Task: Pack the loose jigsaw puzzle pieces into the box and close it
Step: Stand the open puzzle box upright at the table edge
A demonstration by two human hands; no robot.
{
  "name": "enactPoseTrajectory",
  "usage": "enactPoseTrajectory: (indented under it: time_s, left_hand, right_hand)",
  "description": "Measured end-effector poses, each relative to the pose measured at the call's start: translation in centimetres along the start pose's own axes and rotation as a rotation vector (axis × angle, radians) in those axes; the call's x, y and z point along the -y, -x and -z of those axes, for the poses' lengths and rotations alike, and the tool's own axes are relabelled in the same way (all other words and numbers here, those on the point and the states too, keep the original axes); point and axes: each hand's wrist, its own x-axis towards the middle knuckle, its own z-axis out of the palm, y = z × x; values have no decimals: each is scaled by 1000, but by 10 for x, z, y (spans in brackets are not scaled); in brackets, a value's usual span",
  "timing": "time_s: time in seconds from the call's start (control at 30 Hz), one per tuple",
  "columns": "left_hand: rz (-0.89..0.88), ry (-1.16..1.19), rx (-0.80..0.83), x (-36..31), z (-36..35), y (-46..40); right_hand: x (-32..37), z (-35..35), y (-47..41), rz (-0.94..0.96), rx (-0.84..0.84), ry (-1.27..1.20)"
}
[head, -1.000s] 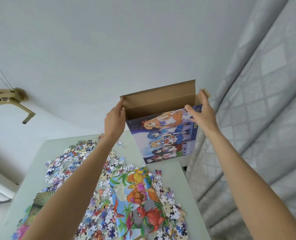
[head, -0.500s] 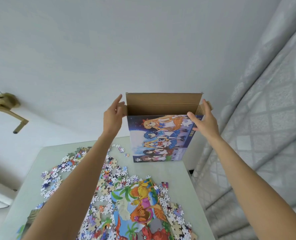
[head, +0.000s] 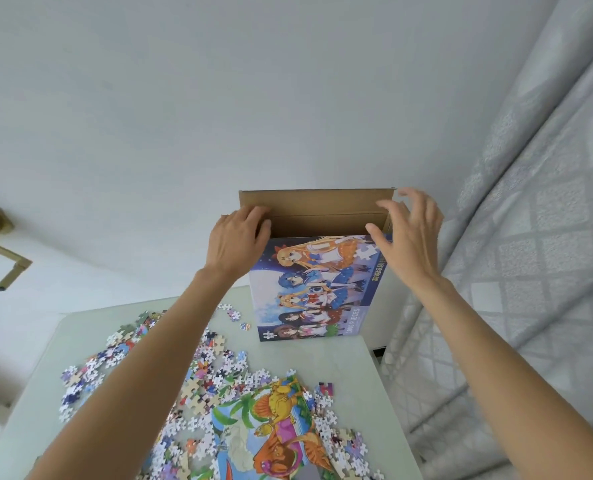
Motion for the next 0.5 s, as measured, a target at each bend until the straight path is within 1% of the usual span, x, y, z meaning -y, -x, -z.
enactPoseTrajectory:
  time_s: [0.07, 0.1, 0.13, 0.23, 0.3, 0.33, 0.4, 0.5]
  left_hand:
    - [1, -56, 49, -5, -6, -3]
    - [12, -66, 67, -7, -8, -4]
    - [27, -59, 77, -7, -9, -4]
    - [56, -37, 118, -7, -13, -6]
    - [49, -52, 166, -5, -18, -7]
    - [50, -50, 199, -4, -20, -9]
    - [64, -28, 263, -1, -22, -14]
    - [81, -31, 242, 0, -23, -17]
  right_hand:
    - [2, -3, -8, 213, 29, 8]
    - [2, -7, -11, 265, 78, 17]
    - [2, -11, -14, 270, 144, 24]
    - [0, -19, -20, 120, 417, -19]
    - [-3, -23, -24, 52, 561, -27]
    - [-4, -24, -26, 40, 603, -22]
    - [-4, -27, -28, 32, 631, -33]
    - [-6, -30, -28, 3, 607, -71]
